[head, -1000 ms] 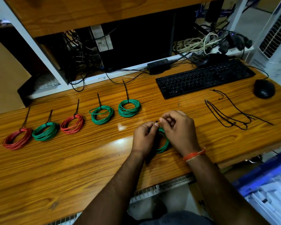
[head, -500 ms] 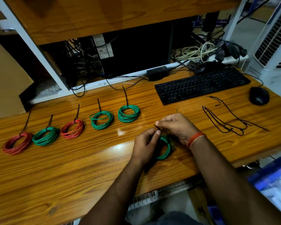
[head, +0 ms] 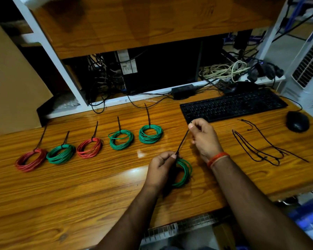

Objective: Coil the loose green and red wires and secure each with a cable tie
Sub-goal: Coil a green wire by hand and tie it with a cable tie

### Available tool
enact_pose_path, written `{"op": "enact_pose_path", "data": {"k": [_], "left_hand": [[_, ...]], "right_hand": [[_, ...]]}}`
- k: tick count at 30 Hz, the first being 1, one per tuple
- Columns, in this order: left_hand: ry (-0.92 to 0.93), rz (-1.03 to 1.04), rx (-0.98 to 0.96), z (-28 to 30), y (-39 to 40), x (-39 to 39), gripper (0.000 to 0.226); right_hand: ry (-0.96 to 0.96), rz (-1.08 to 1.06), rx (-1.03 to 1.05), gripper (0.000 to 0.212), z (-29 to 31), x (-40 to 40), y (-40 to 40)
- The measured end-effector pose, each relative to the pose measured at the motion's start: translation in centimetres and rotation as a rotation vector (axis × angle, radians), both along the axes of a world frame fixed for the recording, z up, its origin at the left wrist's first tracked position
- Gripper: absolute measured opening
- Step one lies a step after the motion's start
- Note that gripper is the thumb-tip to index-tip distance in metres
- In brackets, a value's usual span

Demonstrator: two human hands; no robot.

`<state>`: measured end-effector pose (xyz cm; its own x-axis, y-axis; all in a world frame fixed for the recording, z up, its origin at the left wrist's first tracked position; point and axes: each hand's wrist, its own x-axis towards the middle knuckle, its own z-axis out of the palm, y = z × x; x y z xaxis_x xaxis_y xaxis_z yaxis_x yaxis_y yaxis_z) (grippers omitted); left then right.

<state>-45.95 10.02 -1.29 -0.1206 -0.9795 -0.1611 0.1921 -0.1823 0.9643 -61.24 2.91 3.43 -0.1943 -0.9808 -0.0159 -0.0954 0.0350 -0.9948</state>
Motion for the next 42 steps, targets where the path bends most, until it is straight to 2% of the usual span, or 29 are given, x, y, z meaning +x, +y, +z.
{"op": "enact_pose_path", "data": {"k": [2, 5, 7, 9, 13, 16, 23, 27, 32, 35, 38, 40, 42], "left_hand": [[0.029, 0.034, -0.007, 0.6, -0.2, 0.3, 0.027], [-0.198, 0.048, -0.122, 0.4, -0.7, 0.9, 0.026], [-0.249, 0.056, -0.127, 0.2, -1.0, 1.3, 0.024], [-0.318, 0.041, -0.148, 0.2, -1.2, 1.8, 0.023], [-0.573, 0.010, -0.219, -0.3, -0.9, 3.1, 0.030], [-0.679, 0.028, -0.325, -0.3, -0.6, 3.8, 0.030], [-0.928, 0.099, -0.427, -0.6, -0.4, 4.1, 0.035], [-1.099, 0.144, -0.449, -0.8, -0.2, 3.8, 0.032], [-1.026, 0.255, -0.296, -0.3, -1.0, 3.0, 0.017], [-0.923, 0.224, -0.253, 0.3, -1.9, 2.4, 0.012], [-0.850, 0.187, -0.201, 0.3, -2.3, 1.9, 0.021], [-0.863, 0.170, -0.202, -0.1, -2.3, 1.8, 0.024], [-0.964, 0.140, -0.227, -0.5, -2.1, 2.1, 0.026]], "right_hand": [[-0.035, 0.058, 0.001, 0.021, 0.2, 0.5, 0.0], [0.009, 0.117, -0.040, 0.017, 0.8, 1.4, 0.1], [0.047, 0.124, -0.066, 0.014, 1.1, 2.1, 0.2], [0.112, 0.072, -0.097, 0.013, 1.2, 2.8, 0.3], [0.183, -0.117, -0.199, 0.018, 1.7, 2.8, -0.7], [0.267, -0.177, -0.247, 0.012, 1.9, 3.1, -1.6], [0.149, -0.236, -0.113, 0.012, 0.3, 4.3, -3.7], [0.089, -0.014, -0.015, 0.018, 0.6, 4.2, -4.8], [0.071, 0.250, 0.143, 0.020, -0.3, 3.0, -4.8], [0.217, 0.230, 0.138, 0.022, -2.1, 2.5, -2.5], [0.380, 0.197, 0.097, 0.017, -3.1, 2.3, 0.5], [0.445, 0.186, 0.089, 0.012, -3.2, 2.2, 2.0], [0.483, 0.189, 0.079, 0.015, -3.1, 2.0, 2.8]]}}
